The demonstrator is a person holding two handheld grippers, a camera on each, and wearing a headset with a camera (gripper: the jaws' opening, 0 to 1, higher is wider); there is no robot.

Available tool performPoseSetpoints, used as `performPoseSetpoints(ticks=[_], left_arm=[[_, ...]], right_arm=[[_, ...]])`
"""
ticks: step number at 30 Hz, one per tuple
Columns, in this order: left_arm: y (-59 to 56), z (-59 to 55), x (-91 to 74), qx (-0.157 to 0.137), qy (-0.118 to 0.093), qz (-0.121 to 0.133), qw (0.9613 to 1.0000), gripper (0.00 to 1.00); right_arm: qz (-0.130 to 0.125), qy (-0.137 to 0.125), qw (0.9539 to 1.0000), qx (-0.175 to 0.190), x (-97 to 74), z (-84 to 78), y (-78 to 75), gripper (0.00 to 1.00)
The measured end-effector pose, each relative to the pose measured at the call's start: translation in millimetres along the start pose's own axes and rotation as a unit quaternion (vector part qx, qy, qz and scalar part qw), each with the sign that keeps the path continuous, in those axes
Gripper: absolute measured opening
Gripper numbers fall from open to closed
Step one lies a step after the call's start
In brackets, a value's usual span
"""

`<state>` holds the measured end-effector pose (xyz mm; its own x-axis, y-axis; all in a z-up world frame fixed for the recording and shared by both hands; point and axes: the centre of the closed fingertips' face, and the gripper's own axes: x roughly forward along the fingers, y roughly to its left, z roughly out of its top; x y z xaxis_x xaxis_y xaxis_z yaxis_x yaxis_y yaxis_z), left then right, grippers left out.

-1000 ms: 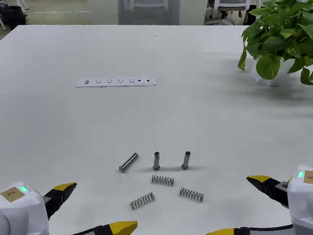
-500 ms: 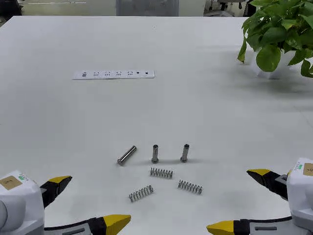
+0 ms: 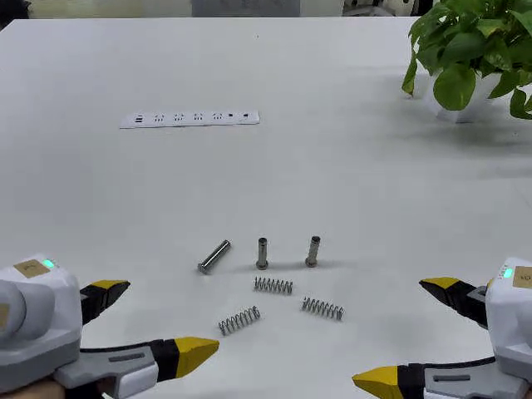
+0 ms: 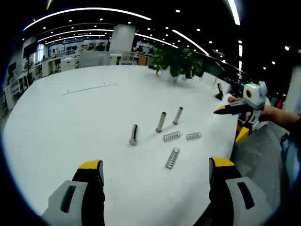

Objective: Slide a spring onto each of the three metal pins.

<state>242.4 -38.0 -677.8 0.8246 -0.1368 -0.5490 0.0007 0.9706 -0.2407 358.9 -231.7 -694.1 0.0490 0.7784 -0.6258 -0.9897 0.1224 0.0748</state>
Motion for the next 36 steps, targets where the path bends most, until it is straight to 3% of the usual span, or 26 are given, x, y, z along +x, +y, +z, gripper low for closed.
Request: performPoseSetpoints(ticks=[7,12,20,26,32,36], left_arm=[[10.8,17.1,14.0,0.018,0.011,-0.008,0.9997,0.91],[16.9,19.7,26.1,0.034,0.04,-0.01,0.9986,0.87],[35.6,35.8,44.4,0.058,0.063,-0.005,0.9963,0.75],[45.0,38.5,65.4,0.079,0.096,-0.007,0.9922,0.63],[49.3,32.8,87.7,0.098,0.148,-0.006,0.9841,0.5],[53.1,32.1,99.3,0.096,0.164,-0.003,0.9819,0.41]], right_arm=[[-0.006,0.0,1.0,-0.002,-1.2,-2.1,-3.4,0.97],[-0.008,0.002,1.0,0.0,-1.3,-4.5,-3.4,0.96],[-0.003,0.009,1.0,0.001,0.1,-10.1,1.8,0.97],[-0.005,0.007,1.0,0.004,1.1,-9.3,2.7,0.96],[-0.008,0.008,0.9999,0.005,0.5,-10.3,3.3,0.96],[-0.012,0.011,0.9999,0.003,-0.4,-12.9,2.7,0.96]])
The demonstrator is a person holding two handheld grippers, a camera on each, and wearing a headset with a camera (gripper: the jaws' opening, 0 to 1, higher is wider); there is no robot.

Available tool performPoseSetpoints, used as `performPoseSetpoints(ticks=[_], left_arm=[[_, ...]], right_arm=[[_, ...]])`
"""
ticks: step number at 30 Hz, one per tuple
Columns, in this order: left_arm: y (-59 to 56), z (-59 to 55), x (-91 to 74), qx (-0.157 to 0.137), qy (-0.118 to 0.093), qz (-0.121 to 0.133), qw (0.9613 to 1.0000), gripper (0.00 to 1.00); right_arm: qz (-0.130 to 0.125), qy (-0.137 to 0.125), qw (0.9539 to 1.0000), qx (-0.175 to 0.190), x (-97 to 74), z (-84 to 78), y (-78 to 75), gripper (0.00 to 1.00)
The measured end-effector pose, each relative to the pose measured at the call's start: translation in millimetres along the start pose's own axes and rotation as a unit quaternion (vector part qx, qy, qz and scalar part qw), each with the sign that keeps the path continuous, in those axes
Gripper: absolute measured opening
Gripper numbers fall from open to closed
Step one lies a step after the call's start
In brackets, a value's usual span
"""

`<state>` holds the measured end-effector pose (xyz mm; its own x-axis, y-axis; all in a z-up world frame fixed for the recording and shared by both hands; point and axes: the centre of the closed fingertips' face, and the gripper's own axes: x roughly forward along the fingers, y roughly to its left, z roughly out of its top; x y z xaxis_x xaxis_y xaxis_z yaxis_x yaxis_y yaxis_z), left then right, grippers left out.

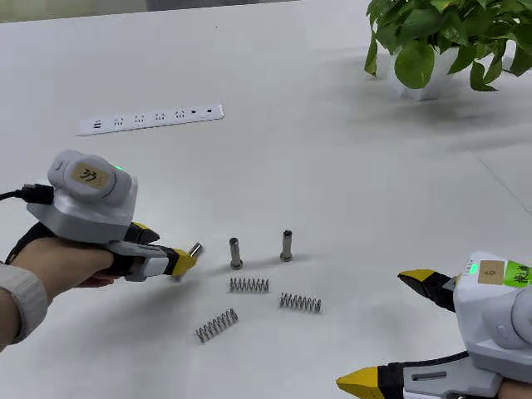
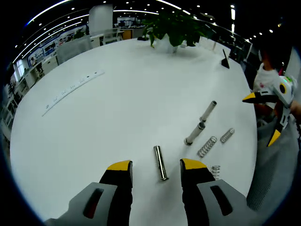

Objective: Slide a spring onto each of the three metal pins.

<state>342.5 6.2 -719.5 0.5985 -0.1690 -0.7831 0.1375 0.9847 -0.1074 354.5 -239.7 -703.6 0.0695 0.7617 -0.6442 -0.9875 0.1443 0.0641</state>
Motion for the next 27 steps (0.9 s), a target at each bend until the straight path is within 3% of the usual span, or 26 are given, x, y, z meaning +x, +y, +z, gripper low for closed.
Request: performPoseSetpoints(ticks=[5,7,15,20,27], left_arm=[[3.3,-0.2,13.4,-0.002,0.033,-0.001,0.9994,0.28],[5.0,1.6,17.4,-0.002,0.035,0.0,0.9994,0.23],[5.5,-2.2,31.1,0.006,0.073,-0.004,0.9973,0.19],[1.4,-0.4,35.2,0.011,0.085,-0.009,0.9963,0.17],[-6.6,-5.4,35.0,0.029,0.118,0.0,0.9926,0.14]], right_arm=[[-0.004,-0.002,1.0,0.0,-2.0,-1.2,-0.7,0.96],[-0.005,-0.001,1.0,0.0,-2.3,-2.0,-1.2,0.96],[-0.009,-0.004,1.0,-0.001,-2.7,-2.4,-2.5,0.95],[-0.011,-0.003,0.9999,-0.003,-2.1,-3.1,-3.3,0.95],[-0.012,-0.003,0.9999,-0.003,-2.2,-3.2,-3.0,0.95]])
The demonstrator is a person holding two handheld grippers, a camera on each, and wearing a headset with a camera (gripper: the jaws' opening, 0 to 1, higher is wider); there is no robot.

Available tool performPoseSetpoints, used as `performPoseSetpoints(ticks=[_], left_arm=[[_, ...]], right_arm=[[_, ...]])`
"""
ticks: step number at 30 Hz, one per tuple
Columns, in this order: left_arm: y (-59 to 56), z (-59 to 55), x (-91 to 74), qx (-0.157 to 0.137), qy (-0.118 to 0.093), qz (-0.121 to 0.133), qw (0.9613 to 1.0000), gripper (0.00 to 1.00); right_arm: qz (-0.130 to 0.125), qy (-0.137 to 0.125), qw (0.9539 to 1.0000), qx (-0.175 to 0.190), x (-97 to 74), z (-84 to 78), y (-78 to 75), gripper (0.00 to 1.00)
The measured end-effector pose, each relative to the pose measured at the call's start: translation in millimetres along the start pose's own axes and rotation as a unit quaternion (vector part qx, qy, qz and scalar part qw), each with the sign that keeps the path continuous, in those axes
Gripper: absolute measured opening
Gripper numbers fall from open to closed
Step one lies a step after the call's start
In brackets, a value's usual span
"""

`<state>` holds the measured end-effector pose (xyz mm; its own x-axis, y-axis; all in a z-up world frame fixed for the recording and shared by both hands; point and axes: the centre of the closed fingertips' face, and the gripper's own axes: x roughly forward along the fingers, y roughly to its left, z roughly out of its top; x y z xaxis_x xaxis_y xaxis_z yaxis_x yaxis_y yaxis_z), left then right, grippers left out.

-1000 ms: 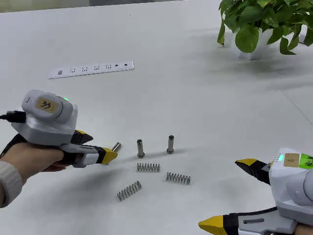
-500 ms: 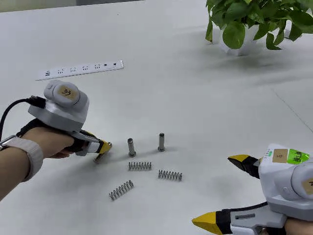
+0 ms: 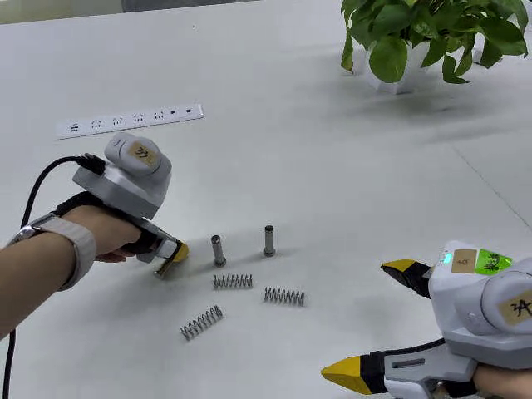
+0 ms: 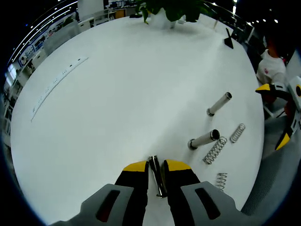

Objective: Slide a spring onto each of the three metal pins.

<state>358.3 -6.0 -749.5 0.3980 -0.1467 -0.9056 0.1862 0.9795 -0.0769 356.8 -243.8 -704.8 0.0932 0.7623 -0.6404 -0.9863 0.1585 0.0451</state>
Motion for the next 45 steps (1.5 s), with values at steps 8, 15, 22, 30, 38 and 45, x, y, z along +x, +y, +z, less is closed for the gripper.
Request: performPoseSetpoints(ticks=[8,15,22,30,38,45], left_arm=[[-5.7,-2.7,-5.3,0.011,0.026,0.03,0.9992,0.12],[-6.6,-2.7,-9.2,0.016,0.041,0.047,0.9979,0.09],[-3.5,-2.6,-11.2,-0.017,0.024,0.032,0.999,0.07],[-2.1,-3.5,-11.7,-0.032,-0.009,0.015,0.9993,0.07],[-1.3,0.6,-21.9,-0.043,-0.046,0.008,0.998,0.07],[3.4,10.2,-31.3,-0.036,-0.086,0.012,0.9956,0.07]], right_arm=[[0.001,0.003,1.0,-0.004,1.4,-1.7,1.2,0.95],[0.003,0.003,1.0,-0.004,1.5,-1.7,1.9,0.95],[0.008,-0.008,0.9999,0.011,1.7,-0.1,-0.5,0.94],[0.015,-0.005,0.9998,0.006,3.1,-0.5,4.2,0.94],[0.02,0.0,0.9998,0.002,4.8,-3.1,6.1,0.94],[0.021,0.004,0.9998,-0.002,5.3,-4.6,7.9,0.94]])
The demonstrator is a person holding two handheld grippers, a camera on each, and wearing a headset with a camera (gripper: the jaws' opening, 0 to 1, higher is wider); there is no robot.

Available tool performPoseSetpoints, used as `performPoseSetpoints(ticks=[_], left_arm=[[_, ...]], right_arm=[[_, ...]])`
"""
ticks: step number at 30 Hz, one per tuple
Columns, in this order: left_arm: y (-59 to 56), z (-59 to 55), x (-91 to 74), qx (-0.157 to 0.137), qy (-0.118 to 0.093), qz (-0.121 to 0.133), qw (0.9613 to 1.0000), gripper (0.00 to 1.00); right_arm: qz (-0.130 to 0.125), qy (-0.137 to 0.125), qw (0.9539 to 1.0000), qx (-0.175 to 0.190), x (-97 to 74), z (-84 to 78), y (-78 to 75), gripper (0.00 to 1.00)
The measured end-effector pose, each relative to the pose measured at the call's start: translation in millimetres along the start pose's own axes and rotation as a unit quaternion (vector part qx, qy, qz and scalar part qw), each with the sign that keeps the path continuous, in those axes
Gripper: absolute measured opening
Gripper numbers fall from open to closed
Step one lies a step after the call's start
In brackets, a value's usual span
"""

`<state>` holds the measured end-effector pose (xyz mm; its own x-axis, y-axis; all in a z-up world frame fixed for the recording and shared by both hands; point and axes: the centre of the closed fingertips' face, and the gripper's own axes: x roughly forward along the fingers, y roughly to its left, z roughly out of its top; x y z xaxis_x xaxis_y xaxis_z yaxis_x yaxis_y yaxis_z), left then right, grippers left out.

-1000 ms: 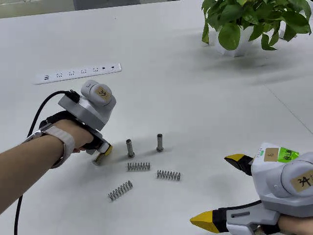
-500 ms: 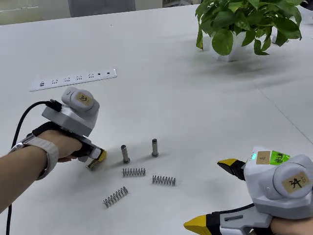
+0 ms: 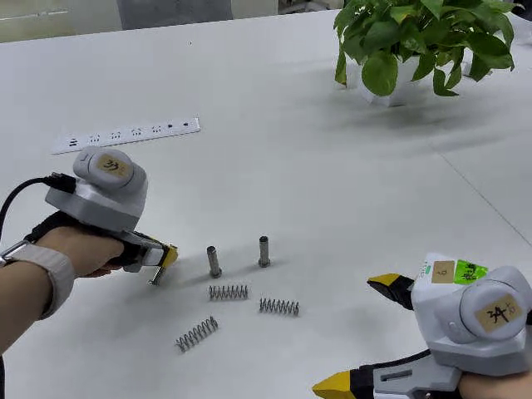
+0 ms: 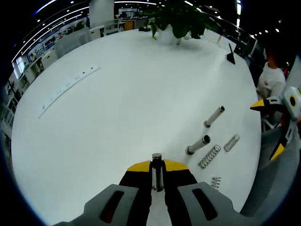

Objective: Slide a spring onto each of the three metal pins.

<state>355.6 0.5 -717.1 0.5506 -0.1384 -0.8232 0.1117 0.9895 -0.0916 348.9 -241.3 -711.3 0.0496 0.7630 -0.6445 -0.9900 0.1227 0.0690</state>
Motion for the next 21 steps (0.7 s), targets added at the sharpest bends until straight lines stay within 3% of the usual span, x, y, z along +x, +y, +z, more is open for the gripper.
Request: performPoseSetpoints(ticks=[10,21], left_arm=[[4.3,-6.1,-9.7,0.006,-0.023,0.009,0.9997,0.07],[0.1,-18.9,-21.6,0.008,-0.044,0.021,0.9988,0.08]], right_arm=[[0.004,0.003,1.0,-0.003,0.2,0.5,4.2,0.94],[0.005,0.005,0.9999,-0.01,0.2,0.4,5.7,0.94]])
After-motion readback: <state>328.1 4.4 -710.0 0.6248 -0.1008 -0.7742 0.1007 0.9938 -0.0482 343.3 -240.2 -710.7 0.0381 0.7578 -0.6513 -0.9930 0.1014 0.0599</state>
